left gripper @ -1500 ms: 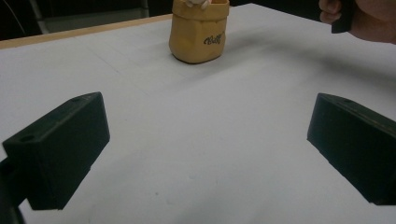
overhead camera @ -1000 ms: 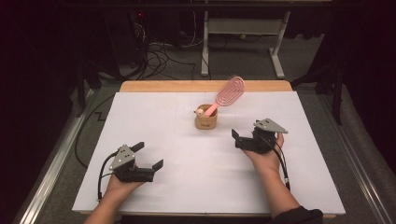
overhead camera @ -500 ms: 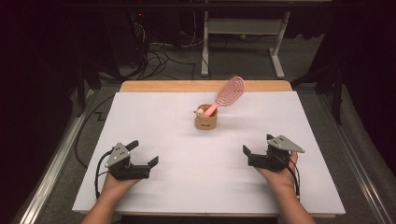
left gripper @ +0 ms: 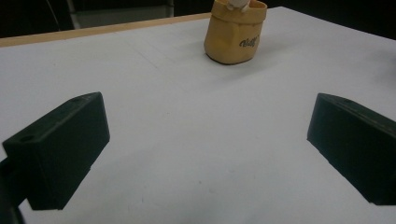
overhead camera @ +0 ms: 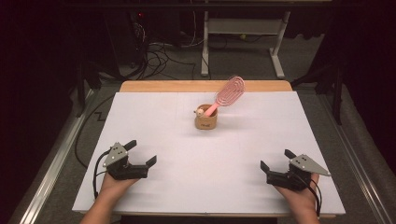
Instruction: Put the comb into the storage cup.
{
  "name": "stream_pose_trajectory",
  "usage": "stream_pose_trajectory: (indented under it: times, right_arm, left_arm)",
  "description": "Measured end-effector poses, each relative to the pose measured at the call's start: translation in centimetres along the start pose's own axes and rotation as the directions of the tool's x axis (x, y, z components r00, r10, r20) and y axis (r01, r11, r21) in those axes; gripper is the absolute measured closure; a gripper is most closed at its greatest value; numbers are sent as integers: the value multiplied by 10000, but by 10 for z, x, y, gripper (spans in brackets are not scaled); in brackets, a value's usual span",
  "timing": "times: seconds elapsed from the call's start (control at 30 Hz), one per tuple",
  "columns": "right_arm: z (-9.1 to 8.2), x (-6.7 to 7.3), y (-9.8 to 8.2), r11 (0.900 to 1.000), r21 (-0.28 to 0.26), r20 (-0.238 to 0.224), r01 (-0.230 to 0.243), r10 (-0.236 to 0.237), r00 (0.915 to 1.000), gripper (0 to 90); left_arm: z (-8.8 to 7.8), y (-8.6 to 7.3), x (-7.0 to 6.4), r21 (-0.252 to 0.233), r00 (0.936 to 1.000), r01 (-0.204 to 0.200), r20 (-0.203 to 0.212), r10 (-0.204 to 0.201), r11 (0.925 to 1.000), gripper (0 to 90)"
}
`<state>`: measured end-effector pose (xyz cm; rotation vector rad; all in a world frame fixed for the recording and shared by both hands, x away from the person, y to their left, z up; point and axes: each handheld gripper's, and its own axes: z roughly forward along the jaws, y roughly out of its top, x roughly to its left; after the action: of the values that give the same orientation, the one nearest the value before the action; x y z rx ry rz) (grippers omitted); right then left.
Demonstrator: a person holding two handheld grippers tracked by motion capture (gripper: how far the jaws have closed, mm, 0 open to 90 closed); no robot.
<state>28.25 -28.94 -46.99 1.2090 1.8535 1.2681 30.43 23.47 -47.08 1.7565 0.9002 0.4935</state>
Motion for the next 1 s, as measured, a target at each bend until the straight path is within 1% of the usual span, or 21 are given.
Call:
stream_pose_trajectory:
  times: [0.03,0.1,0.17,0.23,0.33,0.43,0.57,0.8,1.0]
  right_arm:
    - [-4,0,0,10000,-75,-6,-46,46,10000,4]
    - [-15,0,0,9995,-330,62,17,-15,10000,4]
    - [-20,2,1,9986,-533,75,64,-60,10000,4]
    - [-22,3,4,9969,-778,51,145,-142,9999,4]
    - [-21,4,5,9954,-925,-45,234,-239,9997,4]
    - [-21,1,3,9958,-909,-135,130,-143,9998,3]
    - [-22,-3,3,9954,-962,-75,5,-13,10000,3]
    - [-15,0,3,9969,-791,-106,56,-65,9999,4]
    - [-17,-2,1,9976,-695,-20,-80,79,10000,4]
  left_arm:
    - [-1,0,0,-32,10000,14,38,-14,10000,0]
    - [-1,0,-1,-53,9999,88,131,-87,9999,0]
    - [0,1,-2,-73,9996,172,229,-171,9998,0]
    - [1,1,-5,-84,9994,139,312,-136,9999,0]
    - [5,2,-11,52,9989,-45,462,43,10000,0]
    - [5,2,-14,109,9989,-98,465,93,9999,0]
    - [2,1,-12,44,9991,-15,419,13,10000,0]
    - [0,-2,-8,-3,9997,127,224,-127,9999,0]
    - [1,-1,-10,-36,9998,44,213,-43,10000,0]
